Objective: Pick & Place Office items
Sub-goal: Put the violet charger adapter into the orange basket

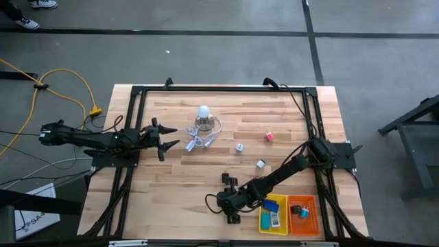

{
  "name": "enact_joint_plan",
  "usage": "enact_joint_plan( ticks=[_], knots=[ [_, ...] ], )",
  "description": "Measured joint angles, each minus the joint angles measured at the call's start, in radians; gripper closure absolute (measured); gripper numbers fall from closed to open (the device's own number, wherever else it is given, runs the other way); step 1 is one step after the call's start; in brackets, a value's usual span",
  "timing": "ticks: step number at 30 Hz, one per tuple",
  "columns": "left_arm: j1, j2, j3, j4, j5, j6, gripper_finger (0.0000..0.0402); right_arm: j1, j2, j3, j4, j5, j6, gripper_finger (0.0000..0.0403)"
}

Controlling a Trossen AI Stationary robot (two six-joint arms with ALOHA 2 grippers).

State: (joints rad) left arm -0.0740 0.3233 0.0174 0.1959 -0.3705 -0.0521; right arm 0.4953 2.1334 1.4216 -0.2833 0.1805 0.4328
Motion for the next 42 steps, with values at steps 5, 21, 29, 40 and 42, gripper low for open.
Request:
enact_joint_plan(
  ticks=[5,21,29,40,42],
  knots=[
    [0.000,0.000,0.000,0.000,0.000,0.000,0.0171,0.000,-0.023,0.000,0.002,0.027,-0.018,0.0278],
    [0.000,0.000,0.000,0.001,0.000,0.000,0.0171,0.008,-0.258,0.001,-0.087,0.175,-0.124,0.0278],
    [0.000,0.000,0.000,0.014,0.000,0.000,0.0171,0.077,-0.312,0.001,-0.210,0.257,-0.079,0.0277],
    [0.000,0.000,0.000,0.023,0.000,0.000,0.0171,0.286,-0.364,0.000,-0.530,0.419,0.375,0.0276],
    [0.000,0.000,0.000,0.023,0.000,0.000,0.0171,0.325,-0.364,0.000,-0.596,0.426,0.492,0.0274]
  ],
)
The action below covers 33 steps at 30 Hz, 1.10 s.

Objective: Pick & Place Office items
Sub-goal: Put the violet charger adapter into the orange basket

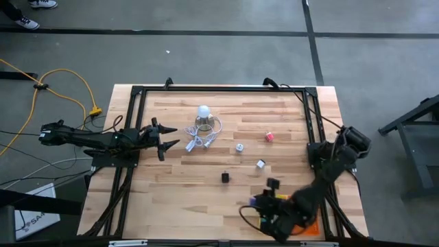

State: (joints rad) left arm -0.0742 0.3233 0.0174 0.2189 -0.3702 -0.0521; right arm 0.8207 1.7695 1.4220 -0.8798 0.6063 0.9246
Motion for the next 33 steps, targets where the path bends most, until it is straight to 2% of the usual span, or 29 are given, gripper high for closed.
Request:
enact_joint_plan(
  ticks=[5,13,18,33],
  knots=[
    [0.000,0.000,0.000,-0.001,0.000,0.000,0.0171,0.099,0.000,0.000,-0.129,0.001,0.271,0.0274],
    [0.000,0.000,0.000,0.000,0.000,0.000,0.0171,0.209,0.000,0.000,-0.268,-0.057,0.555,0.0274],
    [0.000,0.000,0.000,0.000,0.000,0.000,0.0171,0.243,0.000,0.000,-0.328,-0.182,0.677,0.0276],
    [0.000,0.000,0.000,0.000,0.000,0.000,0.0171,0.317,-0.001,0.000,-0.342,-0.539,0.985,0.0274]
  ],
)
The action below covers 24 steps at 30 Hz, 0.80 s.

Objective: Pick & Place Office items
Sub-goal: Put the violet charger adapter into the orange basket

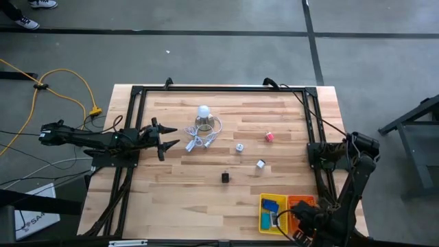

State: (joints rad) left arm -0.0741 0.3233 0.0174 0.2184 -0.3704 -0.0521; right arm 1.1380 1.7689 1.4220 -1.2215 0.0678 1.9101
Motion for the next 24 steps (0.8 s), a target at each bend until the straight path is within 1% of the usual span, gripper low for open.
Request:
enact_joint_plan(
  ticks=[2,5,12,18,24],
  knots=[
    [0.000,0.000,0.000,0.000,0.000,0.000,0.0171,0.001,0.005,0.000,0.008,-0.053,0.029,0.0274],
    [0.000,0.000,0.000,0.000,0.000,0.000,0.0171,0.001,0.020,0.000,0.033,-0.105,0.061,0.0273],
    [0.000,0.000,0.000,0.000,0.000,0.000,0.0171,-0.021,0.067,0.000,0.071,-0.199,0.106,0.0274],
    [0.000,0.000,0.000,0.000,0.000,0.000,0.0171,-0.052,0.112,0.000,0.073,-0.231,0.102,0.0272],
    [0.000,0.000,0.000,0.000,0.000,0.000,0.0171,-0.070,0.168,0.000,0.059,-0.241,0.077,0.0271]
  ],
)
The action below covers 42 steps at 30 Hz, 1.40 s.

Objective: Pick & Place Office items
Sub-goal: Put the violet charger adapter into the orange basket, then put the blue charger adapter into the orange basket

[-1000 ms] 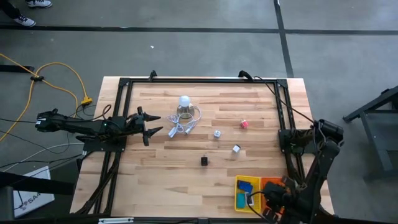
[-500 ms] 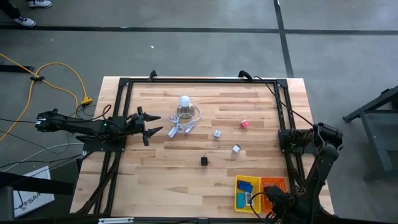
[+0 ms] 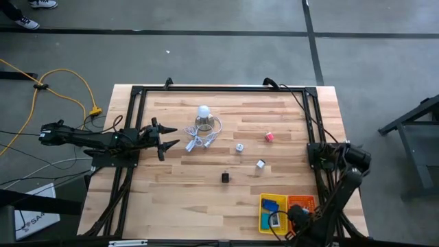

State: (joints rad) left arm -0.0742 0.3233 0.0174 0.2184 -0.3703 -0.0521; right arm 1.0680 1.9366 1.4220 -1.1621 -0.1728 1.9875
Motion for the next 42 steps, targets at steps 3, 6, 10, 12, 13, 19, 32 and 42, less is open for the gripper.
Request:
enact_joint_plan(
  ticks=[3,6,10,12,13,19,32,42],
  knots=[
    [0.000,0.000,0.000,0.000,0.000,0.000,0.0171,-0.007,0.022,0.000,-0.014,-0.010,-0.003,0.0271],
    [0.000,0.000,0.000,0.000,0.000,0.000,0.0171,-0.008,0.035,0.000,-0.018,-0.005,-0.006,0.0271],
    [0.000,0.000,0.000,0.000,0.000,0.000,0.0171,-0.008,0.037,0.000,-0.021,0.033,-0.004,0.0264],
    [0.000,0.000,0.000,0.000,0.000,0.000,0.0171,-0.008,0.037,0.000,-0.028,0.041,-0.003,0.0258],
    [0.000,0.000,0.000,0.000,0.000,0.000,0.0171,-0.008,0.037,0.000,-0.031,0.042,-0.003,0.0256],
    [0.000,0.000,0.000,0.000,0.000,0.000,0.0171,-0.008,0.037,0.000,-0.032,0.043,-0.002,0.0252],
    [0.000,0.000,0.000,0.000,0.000,0.000,0.0171,-0.008,0.037,0.000,-0.031,0.067,-0.004,0.0239],
    [0.000,0.000,0.000,0.000,0.000,0.000,0.0171,-0.008,0.037,0.000,-0.030,0.069,-0.005,0.0227]
  ],
)
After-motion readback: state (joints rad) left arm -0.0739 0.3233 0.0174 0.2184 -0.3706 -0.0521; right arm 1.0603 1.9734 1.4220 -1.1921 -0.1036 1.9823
